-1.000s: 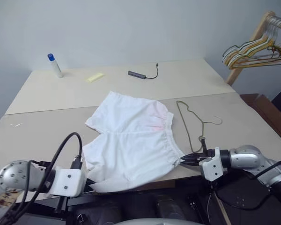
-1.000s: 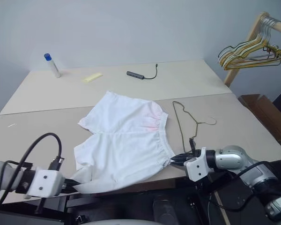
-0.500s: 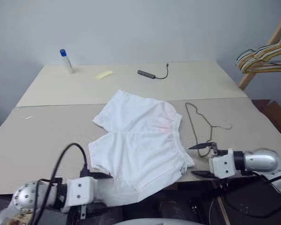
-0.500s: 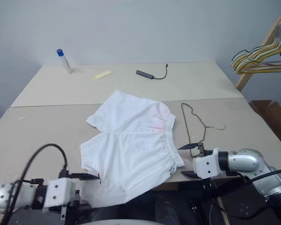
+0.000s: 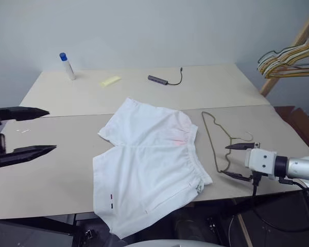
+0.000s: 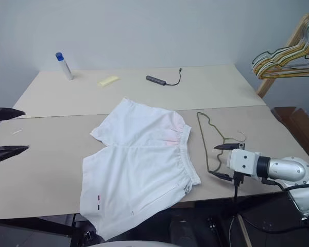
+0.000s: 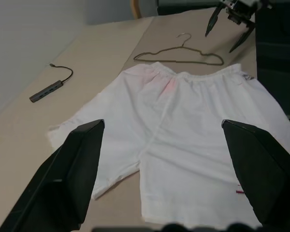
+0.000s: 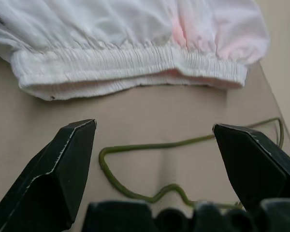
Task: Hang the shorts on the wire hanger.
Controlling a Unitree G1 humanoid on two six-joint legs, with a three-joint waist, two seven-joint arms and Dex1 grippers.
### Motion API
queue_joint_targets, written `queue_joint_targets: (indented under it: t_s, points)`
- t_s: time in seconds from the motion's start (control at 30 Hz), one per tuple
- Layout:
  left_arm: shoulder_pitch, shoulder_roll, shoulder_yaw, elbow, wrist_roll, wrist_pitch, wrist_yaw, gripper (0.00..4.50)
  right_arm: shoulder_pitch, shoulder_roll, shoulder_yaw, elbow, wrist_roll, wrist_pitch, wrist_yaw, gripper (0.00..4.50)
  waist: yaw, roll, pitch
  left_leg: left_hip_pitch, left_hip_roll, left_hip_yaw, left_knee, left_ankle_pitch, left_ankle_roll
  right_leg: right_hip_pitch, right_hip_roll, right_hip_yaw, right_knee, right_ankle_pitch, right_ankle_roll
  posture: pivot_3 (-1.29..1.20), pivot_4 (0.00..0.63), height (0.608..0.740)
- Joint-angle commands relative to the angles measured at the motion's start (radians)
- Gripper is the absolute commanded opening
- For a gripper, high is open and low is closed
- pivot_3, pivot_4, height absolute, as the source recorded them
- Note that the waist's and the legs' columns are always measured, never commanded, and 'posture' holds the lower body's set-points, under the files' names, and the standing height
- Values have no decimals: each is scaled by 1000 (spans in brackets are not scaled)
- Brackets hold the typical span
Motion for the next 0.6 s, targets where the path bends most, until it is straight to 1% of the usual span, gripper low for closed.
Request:
queue_joint_targets:
  t_s: [0.03, 0.1, 0.2, 0.23, 0.33, 0.47, 0.53, 0.6]
  points:
    - [-59, -14, -72, -84, -61, 55, 70, 4212, -26, -1, -57, -82, 22, 206, -50, 4500, 1, 0, 0, -3, 0, 0, 0, 0, 0, -2, 1, 0, 0, 0, 0, 2, 17, 740]
    - [-109, -23, -129, -109, -93, 102, 133, 4212, -51, 1, -66, -116, 30, 384, -93, 4500, 0, 0, 0, -5, 1, -1, 0, 0, 0, -4, 2, 0, 0, 1, 1, -12, 13, 740]
    - [-158, -35, -178, -122, -111, 142, 178, 4212, -129, 18, -46, -168, 15, 732, -204, 4500, -6, 0, 0, -6, 0, -1, 1, 0, 0, -5, 2, 2, 0, 2, 2, -24, 10, 740]
    - [-174, -43, -199, -126, -113, 156, 201, 4212, -176, 38, -37, -181, 29, 900, -247, 4500, -9, 0, -1, -6, 0, 0, 2, 0, 0, -5, 2, 3, 0, 2, 2, -30, 8, 740]
    - [-219, -71, -247, -138, -118, 180, 262, 4212, -255, 120, -29, -229, 56, 1194, -329, 4500, -15, -2, -2, -7, 0, 0, 3, 0, 0, -4, 2, 3, 0, 3, 2, -39, 5, 740]
    - [-248, -106, -284, -151, -113, 189, 301, 4212, -293, 206, 51, -265, 25, 1380, -412, 4500, -23, -4, -4, -9, 0, -1, 3, 0, 0, -5, 3, 3, -1, 4, 3, -43, 3, 740]
    - [-250, -123, -299, -159, -104, 182, 309, 4212, -308, 254, 70, -238, 20, 1429, -444, 4500, -25, -5, -5, -10, 0, -1, 3, 0, 0, -6, 3, 3, -2, 4, 4, -44, 3, 740]
    - [-244, -135, -304, -167, -99, 177, 311, 4212, -312, 274, 96, -218, 0, 1431, -468, 4500, -27, -5, -6, -11, -1, -1, 3, 0, 0, -6, 3, 4, -3, 5, 4, -46, 2, 740]
